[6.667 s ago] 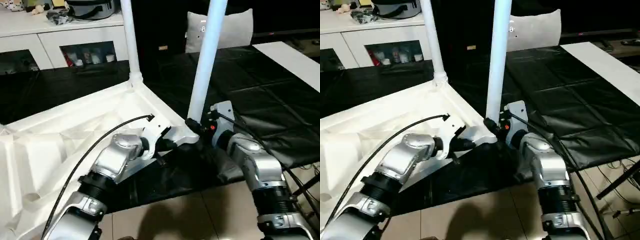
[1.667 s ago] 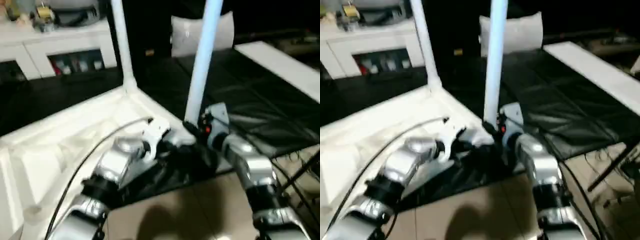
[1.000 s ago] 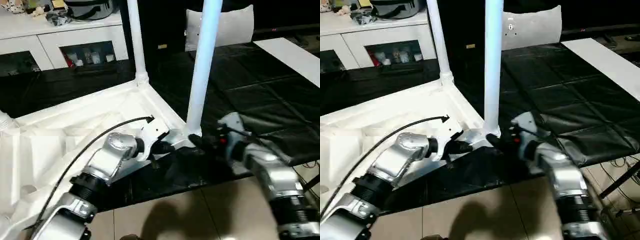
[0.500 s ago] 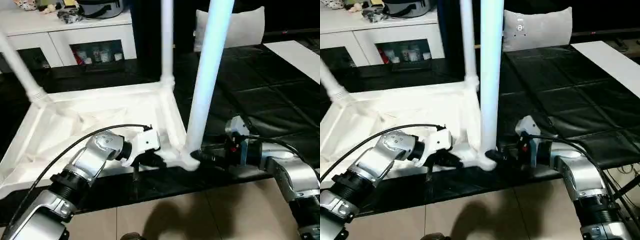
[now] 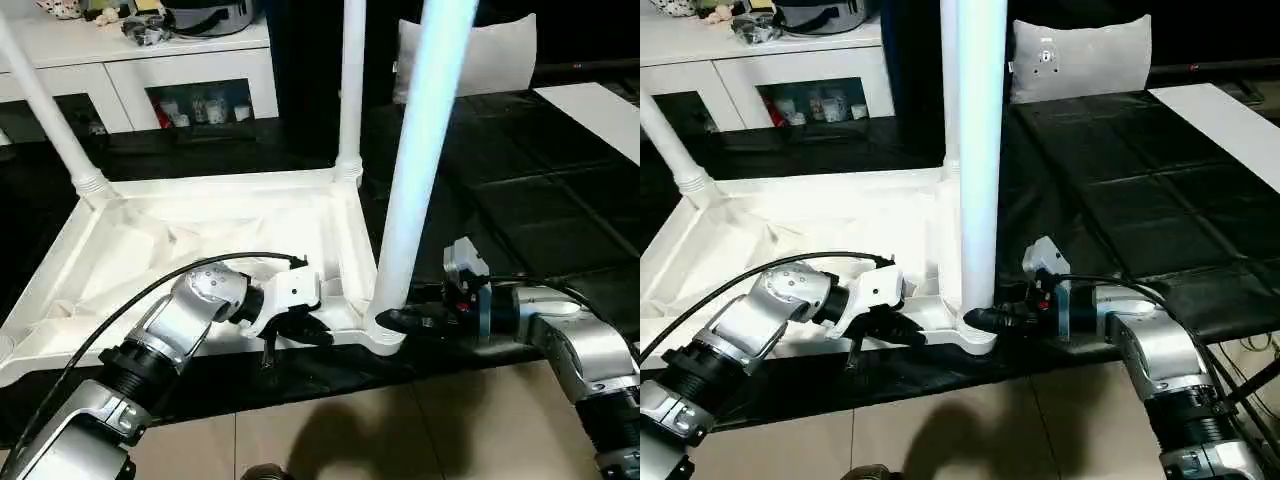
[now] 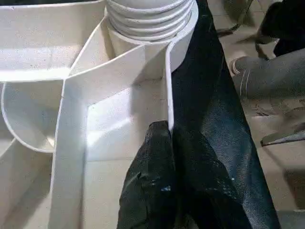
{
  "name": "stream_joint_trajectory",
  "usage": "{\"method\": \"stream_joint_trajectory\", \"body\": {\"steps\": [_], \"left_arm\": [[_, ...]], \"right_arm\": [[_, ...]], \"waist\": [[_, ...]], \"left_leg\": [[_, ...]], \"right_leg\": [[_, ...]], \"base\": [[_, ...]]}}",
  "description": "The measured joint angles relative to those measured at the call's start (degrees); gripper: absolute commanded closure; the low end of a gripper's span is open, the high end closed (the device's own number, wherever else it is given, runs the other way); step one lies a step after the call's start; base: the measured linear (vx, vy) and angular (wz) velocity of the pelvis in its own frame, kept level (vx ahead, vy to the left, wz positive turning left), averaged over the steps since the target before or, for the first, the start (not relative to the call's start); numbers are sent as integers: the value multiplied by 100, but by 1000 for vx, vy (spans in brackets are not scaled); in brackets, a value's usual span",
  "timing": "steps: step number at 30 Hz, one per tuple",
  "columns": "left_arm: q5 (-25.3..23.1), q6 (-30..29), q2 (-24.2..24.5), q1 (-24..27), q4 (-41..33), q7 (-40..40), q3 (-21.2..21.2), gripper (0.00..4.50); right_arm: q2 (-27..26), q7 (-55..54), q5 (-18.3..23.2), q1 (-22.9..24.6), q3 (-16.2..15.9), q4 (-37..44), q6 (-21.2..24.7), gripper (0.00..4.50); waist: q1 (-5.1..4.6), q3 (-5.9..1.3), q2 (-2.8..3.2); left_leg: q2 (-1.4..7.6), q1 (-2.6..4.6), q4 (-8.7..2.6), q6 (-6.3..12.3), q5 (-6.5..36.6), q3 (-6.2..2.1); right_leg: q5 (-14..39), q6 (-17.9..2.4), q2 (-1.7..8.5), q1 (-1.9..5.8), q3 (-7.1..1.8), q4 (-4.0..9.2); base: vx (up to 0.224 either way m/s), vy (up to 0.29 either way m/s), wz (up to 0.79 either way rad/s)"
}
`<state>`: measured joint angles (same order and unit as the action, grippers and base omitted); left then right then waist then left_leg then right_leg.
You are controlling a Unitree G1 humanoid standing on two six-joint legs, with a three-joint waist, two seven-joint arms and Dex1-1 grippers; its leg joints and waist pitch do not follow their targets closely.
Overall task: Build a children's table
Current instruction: Rotate leg to tighten
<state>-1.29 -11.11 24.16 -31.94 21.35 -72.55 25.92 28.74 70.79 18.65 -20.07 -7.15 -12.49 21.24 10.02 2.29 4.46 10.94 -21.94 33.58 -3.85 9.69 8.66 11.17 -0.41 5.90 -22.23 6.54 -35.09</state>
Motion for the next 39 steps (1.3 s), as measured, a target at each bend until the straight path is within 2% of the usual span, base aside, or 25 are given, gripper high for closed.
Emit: {"method": "stream_joint_trajectory", "body": {"steps": [3,8,9,13,16,19,20,21,24,27,30,31,34,35,37,39], "left_arm": [[37,-49,-2,7,1,-2,-16,450],[52,-521,-145,24,5,206,-210,450],[28,-714,-278,27,85,510,-352,450],[29,-1130,-533,27,142,1158,-598,450],[-41,-1511,-975,-28,251,1994,-858,450],[-70,-1728,-1399,-57,315,2632,-1031,450],[-64,-1752,-1469,-58,317,2736,-1044,450],[-63,-1780,-1575,-62,324,2895,-1071,450],[-62,-1826,-1682,-86,330,3083,-1099,450],[-62,-1774,-1611,-86,303,2944,-1067,450],[-61,-1726,-1548,-65,223,2842,-1013,450],[-60,-1717,-1543,-57,204,2822,-1010,450],[-54,-1619,-1477,-44,157,2710,-938,450],[-31,-1578,-1430,-25,129,2653,-920,450],[1,-1414,-1296,-7,127,2472,-876,450],[7,-1159,-1078,32,114,2186,-777,450]], "right_arm": [[-10,-33,4,18,4,39,23,248],[-335,-684,-50,151,112,272,252,251],[-609,-1178,-152,105,224,209,326,251],[-1100,-2219,-347,-52,367,55,441,252],[-1640,-3430,-660,-385,509,-262,482,252],[-1923,-4225,-818,-555,654,-463,435,252],[-1957,-4334,-831,-568,676,-491,402,252],[-2018,-4437,-851,-607,676,-560,327,198],[-2135,-4604,-886,-659,719,-646,297,182],[-2157,-4606,-894,-653,741,-664,297,143],[-2126,-4539,-900,-627,722,-667,298,129],[-2104,-4512,-900,-619,721,-667,290,106],[-1881,-4228,-878,-503,680,-665,222,92],[-1794,-4112,-862,-456,657,-665,221,73],[-1546,-3766,-841,-394,575,-665,194,54],[-1321,-3397,-794,-364,528,-665,171,40]], "waist": [[-4,0,0],[-49,-3,1],[-84,-3,0],[-279,0,-3],[-487,3,-7],[-574,6,-14],[-577,6,-14],[-571,5,-13],[-516,4,-11],[-471,-1,-2],[-441,0,1],[-428,-1,2],[-373,-1,2],[-356,-1,2],[-338,-1,3],[-321,-1,2]], "left_leg": [[0,1,0,0,0,1],[1,5,-5,-3,-2,12],[3,20,-3,-6,-4,13],[0,76,-3,-7,-4,25],[-4,81,-3,-7,-4,31],[-7,82,-4,-6,-3,31],[-8,83,-8,-5,-3,31],[-9,82,-15,-5,-3,31],[-8,76,-49,-7,-3,32],[1,74,-72,-12,-2,31],[9,55,-74,-25,6,29],[9,55,-74,-25,6,30],[8,38,-73,-24,6,32],[7,30,-73,-23,6,33],[9,-3,-64,-23,6,32],[11,-4,-58,-23,6,31]], "right_leg": [[0,0,0,0,-2,-1],[-2,3,-1,6,-13,-14],[11,31,-2,11,-14,-19],[9,35,-2,23,-30,-5],[9,35,-2,23,-37,12],[8,36,-2,22,-40,20],[8,37,-2,22,-41,20],[6,38,-2,22,-42,20],[2,36,-11,17,-43,20],[-5,22,-30,10,-50,20],[-3,16,-43,-8,-56,20],[-3,15,-43,-18,-58,20],[-4,14,-43,-42,-63,20],[-5,13,-43,-51,-63,19],[-8,9,-44,-72,-63,14],[-9,8,-45,-76,-62,13]], "base": [[0,0,0],[0,0,0],[0,0,0],[0,0,0],[0,0,0],[0,0,0],[0,0,0],[0,0,0],[0,0,0],[0,0,0],[0,0,0],[0,0,0],[0,0,0],[0,0,0],[0,0,0],[0,0,0]]}}
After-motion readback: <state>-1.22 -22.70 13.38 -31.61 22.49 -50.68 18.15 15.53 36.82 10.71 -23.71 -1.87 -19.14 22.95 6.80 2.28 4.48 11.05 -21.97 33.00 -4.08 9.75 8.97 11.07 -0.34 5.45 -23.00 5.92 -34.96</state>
